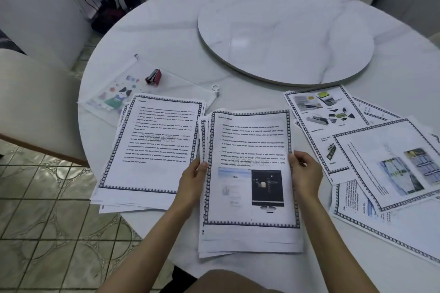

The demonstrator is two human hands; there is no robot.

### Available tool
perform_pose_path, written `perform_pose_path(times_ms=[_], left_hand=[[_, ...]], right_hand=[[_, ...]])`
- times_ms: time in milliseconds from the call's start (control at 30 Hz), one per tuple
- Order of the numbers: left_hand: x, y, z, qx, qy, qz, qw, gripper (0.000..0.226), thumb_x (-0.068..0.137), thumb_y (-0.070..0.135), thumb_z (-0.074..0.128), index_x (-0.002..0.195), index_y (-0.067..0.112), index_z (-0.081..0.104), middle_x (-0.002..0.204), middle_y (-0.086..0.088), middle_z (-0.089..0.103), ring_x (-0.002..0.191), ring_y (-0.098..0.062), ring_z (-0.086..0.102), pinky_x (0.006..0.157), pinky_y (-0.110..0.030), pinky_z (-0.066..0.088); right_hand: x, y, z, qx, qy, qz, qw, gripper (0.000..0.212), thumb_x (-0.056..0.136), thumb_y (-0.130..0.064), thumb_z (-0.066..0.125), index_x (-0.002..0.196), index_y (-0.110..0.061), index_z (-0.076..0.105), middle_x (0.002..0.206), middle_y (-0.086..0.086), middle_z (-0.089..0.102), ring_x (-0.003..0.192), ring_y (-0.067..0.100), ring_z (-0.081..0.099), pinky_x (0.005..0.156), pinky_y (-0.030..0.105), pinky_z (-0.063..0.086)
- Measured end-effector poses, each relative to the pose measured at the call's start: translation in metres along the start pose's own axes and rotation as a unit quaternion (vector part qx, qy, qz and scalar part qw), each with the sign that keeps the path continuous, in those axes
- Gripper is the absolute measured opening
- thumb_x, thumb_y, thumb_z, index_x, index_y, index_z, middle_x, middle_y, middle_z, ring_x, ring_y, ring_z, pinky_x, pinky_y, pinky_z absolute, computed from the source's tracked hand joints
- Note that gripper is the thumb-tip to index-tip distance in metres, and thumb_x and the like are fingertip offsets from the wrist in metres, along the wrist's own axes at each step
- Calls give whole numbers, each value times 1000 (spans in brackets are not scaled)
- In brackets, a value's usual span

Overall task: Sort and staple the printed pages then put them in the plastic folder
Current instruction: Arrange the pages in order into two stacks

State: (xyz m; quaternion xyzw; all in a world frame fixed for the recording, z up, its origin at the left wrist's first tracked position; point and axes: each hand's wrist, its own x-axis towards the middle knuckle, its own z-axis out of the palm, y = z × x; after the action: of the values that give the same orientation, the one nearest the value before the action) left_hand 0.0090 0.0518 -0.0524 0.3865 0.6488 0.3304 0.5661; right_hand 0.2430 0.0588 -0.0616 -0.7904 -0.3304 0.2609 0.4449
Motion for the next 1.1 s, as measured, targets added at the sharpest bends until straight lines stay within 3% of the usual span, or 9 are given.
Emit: perform_pose_path(times_ms=[100,367,533,600,700,800,867,967,1100], left_hand=[[2,-6,-1,18,-17,-1,1000,48,95,43,43,134,15,44,137,-5,51,125,-21,49,107,-45,38],[5,-7,-5,26,-23,-2,999,44,98,37,38,136,14,43,136,-5,52,125,-22,49,106,-46,39],[6,-5,-6,31,-12,10,999,34,99,30,37,125,13,51,123,-3,60,113,-22,57,100,-43,46],[8,-5,-9,52,-4,28,998,30,99,29,36,118,14,54,118,-3,62,111,-22,58,99,-42,46],[12,-6,-14,89,12,53,995,40,99,34,36,131,12,49,130,-5,57,121,-23,52,104,-43,40],[14,-3,-21,98,29,86,991,30,100,26,36,115,11,57,104,-2,65,96,-19,58,87,-34,46],[18,-1,-27,98,31,105,989,25,99,22,37,100,8,58,82,0,59,75,-15,52,71,-31,41],[24,0,-38,90,32,119,988,26,99,20,39,93,0,55,77,-8,53,72,-16,45,68,-31,36],[32,8,-55,59,46,122,990,25,96,23,45,92,1,55,80,-9,51,75,-17,45,70,-32,37]], right_hand=[[-3,3,5,-1,2,18,1000,19,89,-12,60,104,-4,68,102,10,69,91,18,60,88,25,44],[-7,-3,9,7,23,13,1000,21,91,-11,57,106,-4,69,102,8,70,89,12,58,86,20,42],[5,-4,-6,37,68,17,997,20,92,-13,55,106,-3,66,104,11,68,92,17,59,93,33,48],[13,-4,-19,35,85,18,996,21,93,-16,54,106,-3,65,104,12,67,91,18,57,90,34,49],[28,-3,-44,12,110,5,994,23,94,-15,52,107,-1,64,106,15,66,89,17,55,78,25,41],[41,5,-69,-22,124,6,992,26,94,-13,52,112,2,63,112,18,65,96,21,57,84,23,39],[47,14,-81,-50,113,19,992,28,94,-11,51,117,1,61,117,18,63,108,29,57,92,27,40],[48,27,-88,-86,91,27,992,29,94,-7,49,121,-4,59,116,19,63,107,35,57,93,34,41],[38,42,-80,-106,95,28,989,31,93,2,44,120,-3,58,118,22,59,109,35,54,88,26,37]])
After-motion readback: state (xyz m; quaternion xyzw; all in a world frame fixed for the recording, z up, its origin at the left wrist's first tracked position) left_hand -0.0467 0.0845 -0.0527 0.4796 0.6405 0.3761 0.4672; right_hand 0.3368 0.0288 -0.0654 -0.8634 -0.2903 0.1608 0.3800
